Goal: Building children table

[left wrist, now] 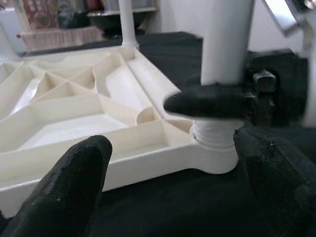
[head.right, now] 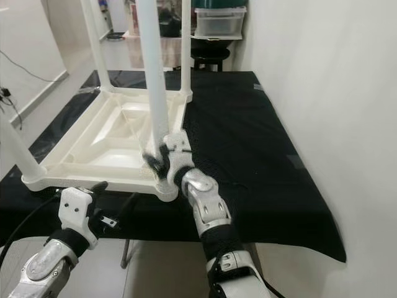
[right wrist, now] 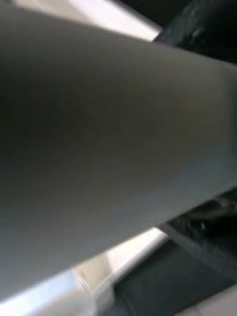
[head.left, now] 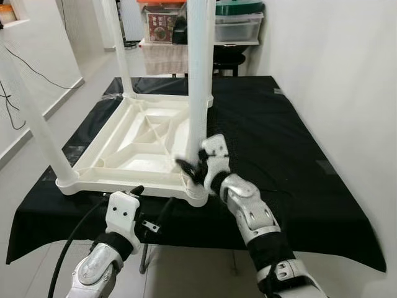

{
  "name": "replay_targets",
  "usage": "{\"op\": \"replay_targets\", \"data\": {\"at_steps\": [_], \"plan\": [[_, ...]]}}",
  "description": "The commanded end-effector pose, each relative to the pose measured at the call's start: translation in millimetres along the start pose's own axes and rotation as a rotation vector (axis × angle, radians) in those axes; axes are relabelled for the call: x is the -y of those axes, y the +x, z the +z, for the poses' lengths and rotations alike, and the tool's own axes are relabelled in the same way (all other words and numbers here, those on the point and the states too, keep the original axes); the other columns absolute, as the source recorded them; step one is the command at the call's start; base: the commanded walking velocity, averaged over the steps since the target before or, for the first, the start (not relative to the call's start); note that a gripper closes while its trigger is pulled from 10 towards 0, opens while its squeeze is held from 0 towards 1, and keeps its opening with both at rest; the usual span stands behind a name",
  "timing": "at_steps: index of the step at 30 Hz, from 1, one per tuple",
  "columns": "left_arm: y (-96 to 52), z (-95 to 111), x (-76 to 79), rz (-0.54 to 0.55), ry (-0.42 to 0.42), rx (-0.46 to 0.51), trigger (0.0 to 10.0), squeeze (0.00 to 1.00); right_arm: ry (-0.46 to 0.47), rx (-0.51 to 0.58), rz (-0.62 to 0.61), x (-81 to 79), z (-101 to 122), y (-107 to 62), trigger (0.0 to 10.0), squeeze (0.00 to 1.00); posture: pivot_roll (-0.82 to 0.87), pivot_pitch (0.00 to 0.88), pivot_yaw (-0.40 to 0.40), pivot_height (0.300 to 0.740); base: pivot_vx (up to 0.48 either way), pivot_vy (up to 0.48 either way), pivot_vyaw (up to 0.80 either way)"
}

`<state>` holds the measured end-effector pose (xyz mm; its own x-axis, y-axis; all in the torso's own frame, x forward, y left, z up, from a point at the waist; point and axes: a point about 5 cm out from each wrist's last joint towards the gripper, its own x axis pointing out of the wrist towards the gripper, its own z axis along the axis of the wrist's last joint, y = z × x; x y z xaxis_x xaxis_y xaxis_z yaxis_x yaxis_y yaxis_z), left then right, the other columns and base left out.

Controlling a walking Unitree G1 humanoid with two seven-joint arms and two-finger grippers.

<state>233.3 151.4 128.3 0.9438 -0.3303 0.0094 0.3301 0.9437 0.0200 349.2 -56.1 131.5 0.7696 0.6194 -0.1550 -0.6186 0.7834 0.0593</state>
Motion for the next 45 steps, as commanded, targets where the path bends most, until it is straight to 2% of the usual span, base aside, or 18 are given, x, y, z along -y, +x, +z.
{"op": "replay_targets", "data": {"at_steps": [1, 4, 6, 7, 12, 18, 19, 30, 34, 35, 36, 38, 39, 40, 41, 42, 43, 45], "plan": [[-1.1, -4, -1.1, 0.008, 0.005, -0.023, 10.0, 0.0, -0.002, 0.066, 0.075, -2.2, 20, 6.3, 10.0, 1.0, 0.03, 0.045, -0.028, 0.74, 0.0, 0.0, 0.0], [-0.1, -5, -0.6, 0.0, -0.001, -0.025, 10.0, 0.0, -0.031, 0.127, 0.213, 1.3, 45, 8.3, 10.0, 1.0, 0.03, 0.039, -0.027, 0.74, 0.0, 0.0, 0.0], [-0.1, -5, -0.6, 0.0, -0.001, -0.025, 10.0, 0.0, -0.031, 0.127, 0.213, 1.3, 45, 8.3, 10.0, 1.0, 0.03, 0.039, -0.027, 0.74, 0.0, 0.0, 0.0], [0.3, -5, -0.4, -0.006, -0.006, -0.025, 10.0, 0.0, -0.104, 0.135, 0.364, 0.9, 57, 6.2, 10.0, 0.0, 0.03, 0.036, -0.026, 0.74, 0.0, 0.0, 0.0], [0.5, -5, -1.1, -0.002, -0.008, -0.024, 10.0, 0.0, -0.202, 0.107, 0.578, 1.4, 67, 3.5, 10.0, 0.0, 0.04, 0.036, -0.031, 0.74, 0.0, 0.0, 0.0], [0.3, -6, -1.6, 0.001, -0.009, -0.023, 10.0, 0.0, -0.214, 0.066, 0.653, 6.5, 71, 3.8, 10.0, 0.0, 0.04, 0.037, -0.034, 0.74, 0.0, 0.0, 0.0], [0.3, -6, -1.5, 0.001, -0.01, -0.023, 10.0, 0.0, -0.212, 0.057, 0.647, 9.1, 70, 4.5, 0.0, 0.0, 0.04, 0.038, -0.034, 0.74, 0.0, 0.0, 0.0], [0.1, -4, -0.2, -0.001, -0.015, -0.018, 10.0, 0.0, -0.145, 0.094, 0.598, 21.2, 61, -3.6, 0.0, 0.0, 0.02, 0.057, -0.028, 0.74, 0.0, 0.0, 0.0], [-0.2, -3, 0.2, -0.001, -0.016, -0.014, 10.0, 0.0, -0.13, 0.073, 0.468, 33.3, 51, -9.4, 0.0, 0.0, 0.02, 0.069, -0.036, 0.74, 0.0, 0.0, 0.0], [-0.8, -2, 0.1, 0.0, -0.016, -0.012, 10.0, 0.0, -0.144, 0.14, 0.308, 36.8, 53, -7.8, 0.0, 0.0, 0.01, 0.077, -0.04, 0.74, 0.0, 0.0, 0.0], [-1.5, -1, -0.6, 0.002, -0.016, -0.01, 10.0, 0.0, -0.053, 0.235, 0.073, 42.9, 58, -5.3, 0.0, 0.0, 0.0, 0.085, -0.039, 0.74, 0.0, 0.0, 0.0], [-1.5, -1, -0.6, 0.002, -0.016, -0.01, 10.0, 0.0, -0.053, 0.235, 0.073, 42.9, 58, -5.3, 0.0, 0.0, 0.0, 0.085, -0.039, 0.74, 0.0, 0.0, 0.0], [-2.2, -1, -1.4, 0.004, -0.016, -0.008, 10.0, 0.0, 0.151, 0.277, -0.154, 47.0, 51, -6.4, 0.0, 0.0, 0.0, 0.088, -0.037, 0.74, 0.0, 0.0, 0.0], [-2.3, 0, -1.6, 0.005, -0.016, -0.006, 10.0, 0.0, 0.135, 0.231, -0.183, 22.3, 22, -11.2, 0.0, 0.0, 0.0, 0.098, -0.038, 0.74, 0.0, 0.0, 0.0], [-2.5, 1, -2.7, 0.007, -0.012, -0.007, 10.0, 0.0, 0.061, 0.226, -0.144, 5.0, 18, -13.1, 0.0, 0.0, -0.02, 0.097, -0.017, 0.74, 0.0, 0.0, 0.0], [-2.5, 1, -2.7, 0.007, -0.012, -0.007, 10.0, 0.0, 0.061, 0.226, -0.144, 5.0, 18, -13.1, 0.0, 0.0, -0.02, 0.097, -0.017, 0.74, 0.0, 0.0, 0.0], [-2.5, 1, -3.4, 0.008, -0.009, -0.007, 10.0, 0.0, -0.016, 0.228, -0.085, -8.4, 17, -14.0, 0.0, 0.0, -0.02, 0.097, -0.017, 0.74, 0.0, 0.0, 0.0], [-2.3, 1, -3.1, 0.009, -0.008, -0.007, 10.0, 0.0, -0.039, 0.209, -0.066, -7.9, 16, -12.5, 0.0, 0.0, -0.02, 0.095, -0.022, 0.74, 0.0, 0.0, 0.0]]}}
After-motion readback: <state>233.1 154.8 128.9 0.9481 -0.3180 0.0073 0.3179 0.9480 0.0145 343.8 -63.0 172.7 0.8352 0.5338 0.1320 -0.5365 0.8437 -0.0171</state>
